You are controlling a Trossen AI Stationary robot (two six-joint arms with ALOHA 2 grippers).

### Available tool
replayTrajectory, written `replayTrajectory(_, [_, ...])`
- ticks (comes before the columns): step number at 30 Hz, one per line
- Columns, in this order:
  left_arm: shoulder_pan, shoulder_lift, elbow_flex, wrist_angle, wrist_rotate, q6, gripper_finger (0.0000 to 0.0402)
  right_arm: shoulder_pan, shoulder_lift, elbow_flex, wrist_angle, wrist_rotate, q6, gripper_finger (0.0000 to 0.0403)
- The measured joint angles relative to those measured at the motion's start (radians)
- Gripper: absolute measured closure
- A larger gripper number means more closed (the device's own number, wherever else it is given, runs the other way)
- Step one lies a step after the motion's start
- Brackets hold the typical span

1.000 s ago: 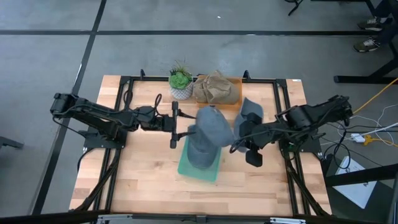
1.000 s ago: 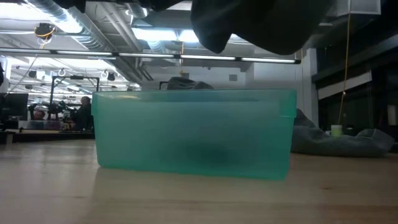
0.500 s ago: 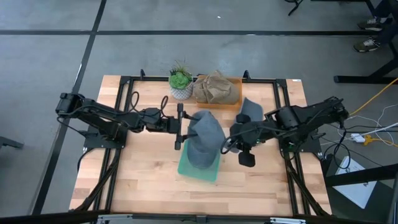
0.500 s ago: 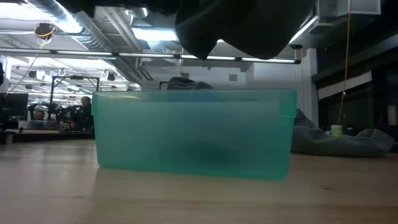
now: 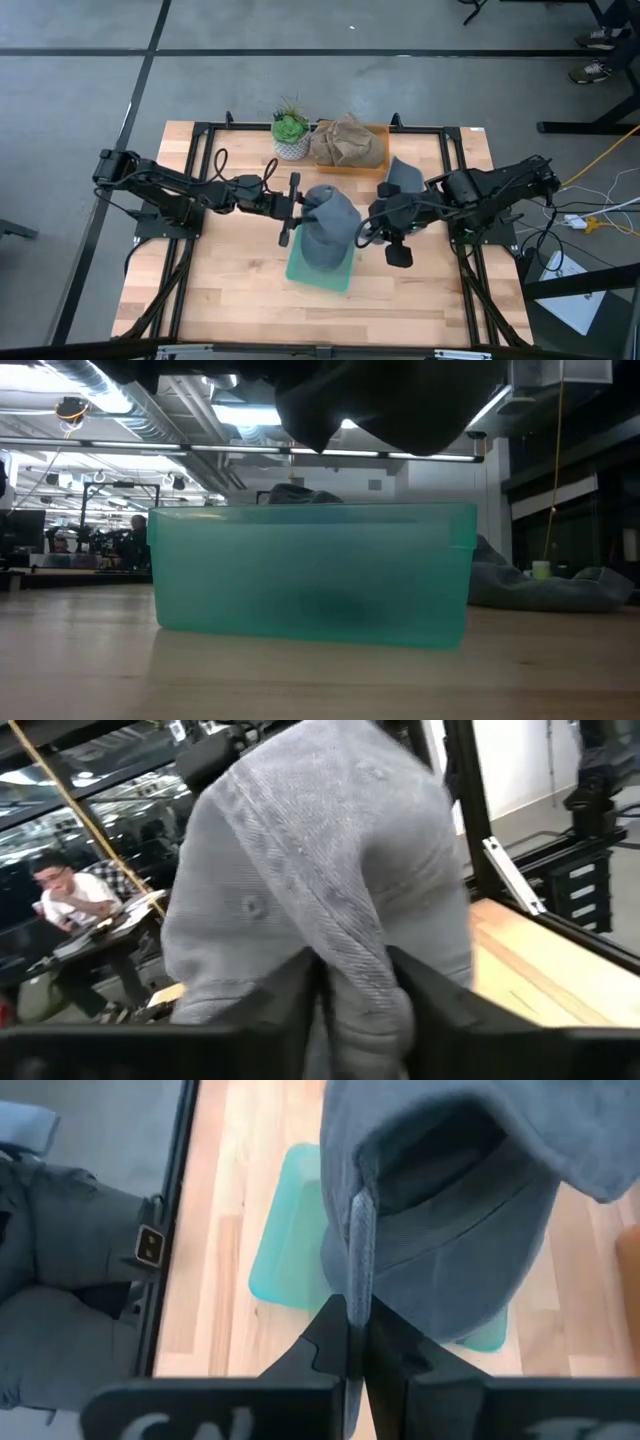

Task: Pick & Place hat
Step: Put the bottom blue cap into the green bin

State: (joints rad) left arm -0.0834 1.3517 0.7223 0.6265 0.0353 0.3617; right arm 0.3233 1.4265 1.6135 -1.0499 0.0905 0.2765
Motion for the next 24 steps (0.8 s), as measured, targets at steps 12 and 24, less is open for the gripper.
replayTrajectory(12, [0.057,-0.001,0.000,-0.033,0.412,-0.086,0.0379,0.000,0.000,0.000,-0.083,-0.035,-0.102,0.0384])
replayTrajectory(24, [0.161,-0.002,0.000,-0.024,0.573,-0.315,0.0371,0.000,0.000,0.000,0.072,0.116,-0.167,0.0347])
